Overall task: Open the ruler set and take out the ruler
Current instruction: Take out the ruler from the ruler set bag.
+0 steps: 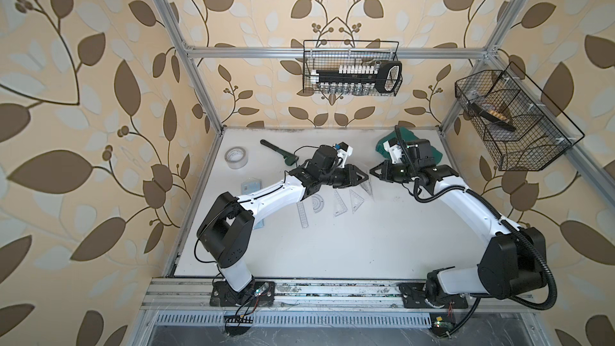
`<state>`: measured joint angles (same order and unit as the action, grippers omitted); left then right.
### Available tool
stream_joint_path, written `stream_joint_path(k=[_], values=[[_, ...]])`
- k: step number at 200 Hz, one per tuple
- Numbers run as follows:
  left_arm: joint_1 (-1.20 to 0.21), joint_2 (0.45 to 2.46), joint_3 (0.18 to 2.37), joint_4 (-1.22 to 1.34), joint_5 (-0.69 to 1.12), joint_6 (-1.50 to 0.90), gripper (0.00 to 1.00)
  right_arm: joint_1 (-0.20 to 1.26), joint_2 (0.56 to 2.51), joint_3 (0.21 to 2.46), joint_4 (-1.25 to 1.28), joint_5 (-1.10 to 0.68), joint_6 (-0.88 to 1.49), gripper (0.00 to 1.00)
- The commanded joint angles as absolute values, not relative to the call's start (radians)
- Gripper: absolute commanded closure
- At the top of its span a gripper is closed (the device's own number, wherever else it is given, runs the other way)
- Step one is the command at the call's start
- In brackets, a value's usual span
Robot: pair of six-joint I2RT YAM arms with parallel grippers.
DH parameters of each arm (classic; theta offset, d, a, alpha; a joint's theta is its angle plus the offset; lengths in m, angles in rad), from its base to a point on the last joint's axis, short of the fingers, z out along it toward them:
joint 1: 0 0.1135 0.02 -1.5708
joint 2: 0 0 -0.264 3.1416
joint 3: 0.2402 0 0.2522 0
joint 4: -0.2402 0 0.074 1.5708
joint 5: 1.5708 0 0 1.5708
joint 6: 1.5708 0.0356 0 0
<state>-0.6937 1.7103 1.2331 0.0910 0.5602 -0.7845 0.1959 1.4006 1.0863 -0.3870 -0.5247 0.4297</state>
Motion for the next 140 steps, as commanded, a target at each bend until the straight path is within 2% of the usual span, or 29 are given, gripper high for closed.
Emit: stream_joint_path(k=[1,107,140], values=[[-0.695,1.716,1.278,0.119,0.578,-0.801,0.68,0.197,1.358,1.078,-0.358,-0.535,0.432,1.0],[-0.699,1.79,1.328,0.055,0.498,-0.761,0.66,0.218,1.332,1.05,-0.319,-0.602,0.405,1.0],[-0.701,1.789,1.329,0.057,0.48,-0.757,0.57,0.22,1.338,1.047,-0.311,-0.638,0.4,1.0]])
